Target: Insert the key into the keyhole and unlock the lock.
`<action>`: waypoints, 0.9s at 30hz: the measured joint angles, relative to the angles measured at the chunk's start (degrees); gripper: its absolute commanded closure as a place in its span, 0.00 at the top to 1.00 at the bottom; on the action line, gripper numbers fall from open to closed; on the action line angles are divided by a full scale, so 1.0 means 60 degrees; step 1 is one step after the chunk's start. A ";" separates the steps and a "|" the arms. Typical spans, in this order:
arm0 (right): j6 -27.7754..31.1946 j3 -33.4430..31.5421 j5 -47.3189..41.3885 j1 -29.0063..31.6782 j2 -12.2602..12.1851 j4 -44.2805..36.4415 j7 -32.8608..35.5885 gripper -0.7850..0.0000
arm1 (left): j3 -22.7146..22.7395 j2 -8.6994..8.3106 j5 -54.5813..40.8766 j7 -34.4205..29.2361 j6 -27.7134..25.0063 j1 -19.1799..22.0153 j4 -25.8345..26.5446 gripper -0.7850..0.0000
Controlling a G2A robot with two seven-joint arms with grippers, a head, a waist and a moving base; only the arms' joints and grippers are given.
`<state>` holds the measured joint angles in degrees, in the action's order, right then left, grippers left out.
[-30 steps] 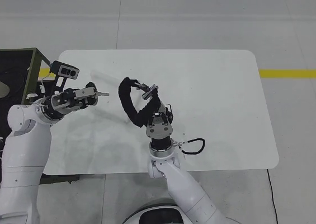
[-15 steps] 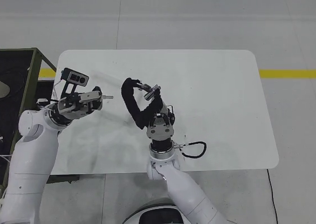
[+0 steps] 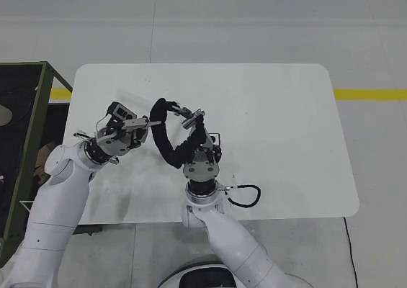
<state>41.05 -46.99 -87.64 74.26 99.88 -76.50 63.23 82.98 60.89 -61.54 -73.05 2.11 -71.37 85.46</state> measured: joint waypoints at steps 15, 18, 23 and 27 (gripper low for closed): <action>-0.1796 -0.3605 1.2836 0.0596 -0.1001 -0.2167 -0.2769 0.00 | 0.0671 0.0181 -0.1666 -0.0517 -0.1157 -0.0425 0.0630 0.00; -0.1671 -0.3574 1.3375 0.0582 -0.0994 -0.1914 -0.2742 0.00 | 0.0675 0.0180 -0.1667 -0.0516 -0.1162 -0.0421 0.0628 0.00; -0.1664 -0.3572 1.1438 0.0585 -0.0997 -0.1877 -0.2735 0.00 | 0.0676 0.0180 -0.1669 -0.0515 -0.1164 -0.0421 0.0628 0.00; -0.2253 -0.4058 1.2856 0.0880 -0.1245 -0.2899 -0.2767 0.00 | 0.0676 0.0180 -0.1669 -0.0515 -0.1164 -0.0421 0.0628 0.00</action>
<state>27.53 -71.34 -10.51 79.54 92.41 -93.89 46.63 87.04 61.96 -71.55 -76.14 -4.88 -73.90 89.23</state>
